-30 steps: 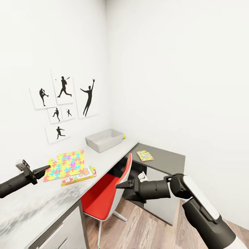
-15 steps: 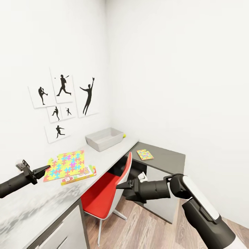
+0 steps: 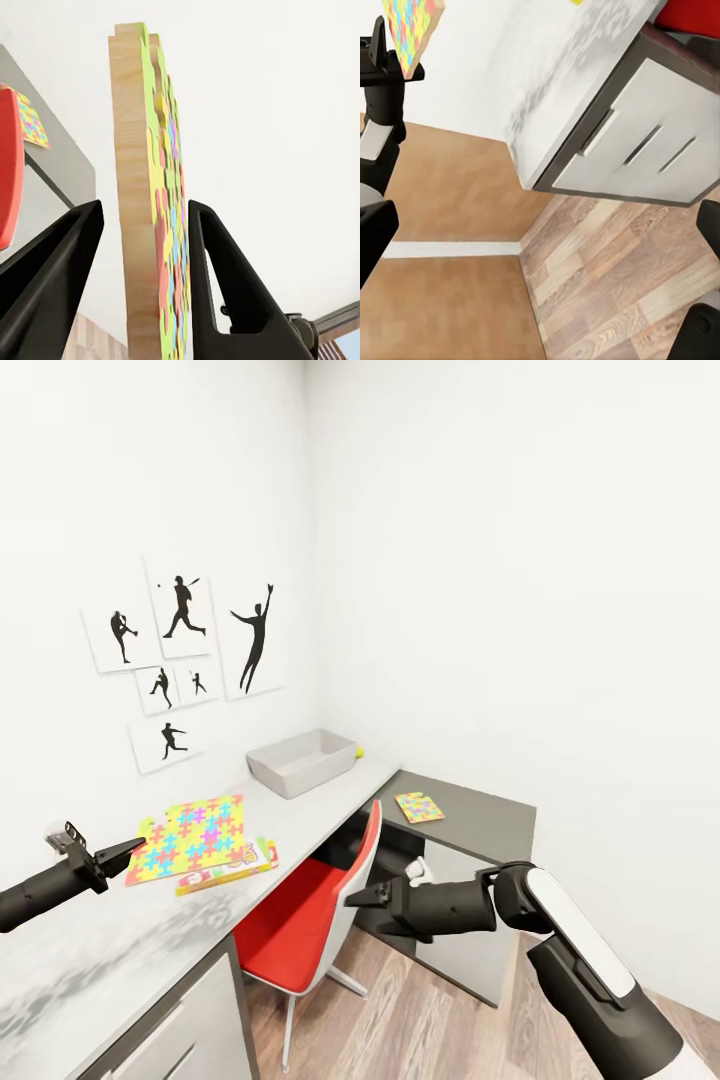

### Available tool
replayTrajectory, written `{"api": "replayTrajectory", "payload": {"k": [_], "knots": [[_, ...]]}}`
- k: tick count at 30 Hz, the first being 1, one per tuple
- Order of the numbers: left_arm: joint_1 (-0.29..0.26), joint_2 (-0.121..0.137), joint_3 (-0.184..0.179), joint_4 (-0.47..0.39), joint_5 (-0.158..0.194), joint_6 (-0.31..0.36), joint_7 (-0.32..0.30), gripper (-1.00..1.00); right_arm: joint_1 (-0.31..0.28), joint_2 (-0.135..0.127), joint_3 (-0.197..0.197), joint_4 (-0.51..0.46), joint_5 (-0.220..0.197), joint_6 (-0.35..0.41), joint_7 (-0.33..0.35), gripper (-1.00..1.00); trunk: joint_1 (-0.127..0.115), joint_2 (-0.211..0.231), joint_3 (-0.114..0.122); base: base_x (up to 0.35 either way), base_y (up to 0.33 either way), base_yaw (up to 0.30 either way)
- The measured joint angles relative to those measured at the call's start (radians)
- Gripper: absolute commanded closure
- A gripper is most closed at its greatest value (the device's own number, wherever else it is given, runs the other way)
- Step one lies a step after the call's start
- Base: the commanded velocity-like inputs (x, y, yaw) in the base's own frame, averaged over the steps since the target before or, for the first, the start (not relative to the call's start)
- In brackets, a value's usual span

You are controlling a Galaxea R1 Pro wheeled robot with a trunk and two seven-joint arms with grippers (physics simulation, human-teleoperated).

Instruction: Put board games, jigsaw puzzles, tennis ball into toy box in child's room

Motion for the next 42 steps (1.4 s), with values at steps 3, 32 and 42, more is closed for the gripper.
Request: {"api": "replayTrajectory", "payload": {"k": [3, 32, 42], "knots": [[0.000, 0.000, 0.000, 0.000, 0.000, 0.000, 0.000, 1.00, 0.000, -0.002, -0.001, 0.002, 0.005, -0.001, 0.000, -1.00, 0.000, 0.000, 0.000, 0.057, -0.113, 0.000], [0.000, 0.001, 0.000, 0.000, -0.003, -0.001, 0.000, 1.00, 0.027, -0.139, -0.181, -0.007, 0.104, 0.002, 0.151, -1.00, 0.000, 0.000, 0.000, 0.090, -0.126, 0.000], [0.000, 0.000, 0.000, -0.002, -0.001, -0.001, 0.000, 1.00, 0.065, -0.204, -0.226, -0.008, 0.117, 0.001, 0.602, -1.00, 0.000, 0.000, 0.000, 0.052, -0.049, 0.000]]}}
